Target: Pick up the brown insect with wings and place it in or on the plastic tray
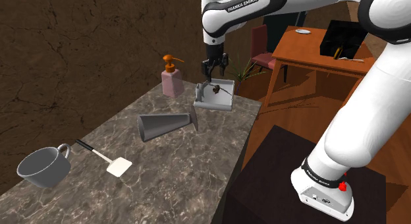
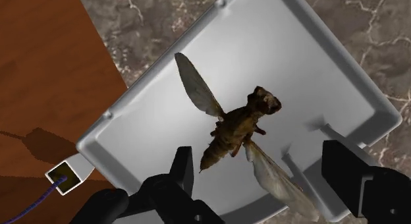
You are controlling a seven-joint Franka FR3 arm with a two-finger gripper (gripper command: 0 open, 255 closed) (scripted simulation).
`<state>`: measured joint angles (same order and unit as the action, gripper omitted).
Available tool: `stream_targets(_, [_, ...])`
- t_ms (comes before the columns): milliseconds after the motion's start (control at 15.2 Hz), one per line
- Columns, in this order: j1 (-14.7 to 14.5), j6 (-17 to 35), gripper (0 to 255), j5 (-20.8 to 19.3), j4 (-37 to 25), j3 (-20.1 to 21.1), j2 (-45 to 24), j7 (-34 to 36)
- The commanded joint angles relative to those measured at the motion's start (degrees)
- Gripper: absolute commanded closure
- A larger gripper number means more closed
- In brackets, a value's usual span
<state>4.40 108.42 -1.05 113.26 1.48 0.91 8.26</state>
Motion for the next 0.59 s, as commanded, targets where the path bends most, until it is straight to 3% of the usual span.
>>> stream_targets(0, [0.0, 0.0, 0, 0.0, 0.0, 0.0, 0.0, 0.0])
stream_targets(198, [0.0, 0.0, 0, 0.0, 0.0, 0.0, 0.0, 0.0])
stream_targets(528, [-0.1, -7.2, 0, 0.1, -6.8, 0.1, 0.4, 0.0])
